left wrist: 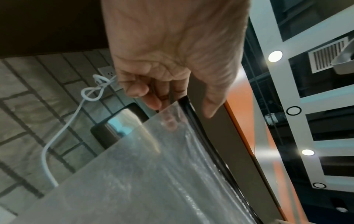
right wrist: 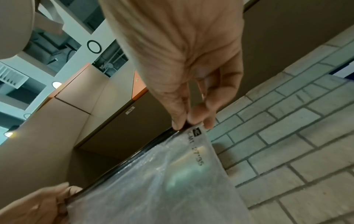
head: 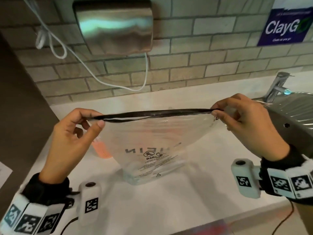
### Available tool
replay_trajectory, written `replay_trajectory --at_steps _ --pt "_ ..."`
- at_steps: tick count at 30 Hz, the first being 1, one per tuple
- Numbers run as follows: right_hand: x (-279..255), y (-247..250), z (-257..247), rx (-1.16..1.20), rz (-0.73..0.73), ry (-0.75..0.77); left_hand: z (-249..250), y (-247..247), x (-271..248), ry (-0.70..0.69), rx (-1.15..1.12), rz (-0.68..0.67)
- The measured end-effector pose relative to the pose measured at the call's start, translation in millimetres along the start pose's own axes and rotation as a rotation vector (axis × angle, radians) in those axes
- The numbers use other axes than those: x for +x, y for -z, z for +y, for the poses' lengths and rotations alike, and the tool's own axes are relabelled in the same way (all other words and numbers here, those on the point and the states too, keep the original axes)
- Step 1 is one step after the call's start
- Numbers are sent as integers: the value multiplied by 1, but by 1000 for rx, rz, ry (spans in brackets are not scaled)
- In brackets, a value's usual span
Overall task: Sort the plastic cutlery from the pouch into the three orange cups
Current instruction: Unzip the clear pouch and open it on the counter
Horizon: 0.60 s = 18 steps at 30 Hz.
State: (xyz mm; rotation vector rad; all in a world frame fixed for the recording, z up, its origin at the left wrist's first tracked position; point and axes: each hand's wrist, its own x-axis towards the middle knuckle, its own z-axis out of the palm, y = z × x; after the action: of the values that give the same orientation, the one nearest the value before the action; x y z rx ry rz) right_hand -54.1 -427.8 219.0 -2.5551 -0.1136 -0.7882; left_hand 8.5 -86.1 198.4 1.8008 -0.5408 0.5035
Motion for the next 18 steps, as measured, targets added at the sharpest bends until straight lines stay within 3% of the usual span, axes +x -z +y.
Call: replay_trajectory --at_steps 6,11,16,18 --pt "-4 -8 -8 400 -73 -157 23 6 4 -13 234 -80" --pt "-8 -17 -17 501 51 -179 32 6 1 -16 547 -338" --pt "-14 -19 -17 463 53 -141 31 -7 -8 -38 739 -256" --pt "-18 -22 -18 411 46 -106 20 -16 -10 41 850 -227"
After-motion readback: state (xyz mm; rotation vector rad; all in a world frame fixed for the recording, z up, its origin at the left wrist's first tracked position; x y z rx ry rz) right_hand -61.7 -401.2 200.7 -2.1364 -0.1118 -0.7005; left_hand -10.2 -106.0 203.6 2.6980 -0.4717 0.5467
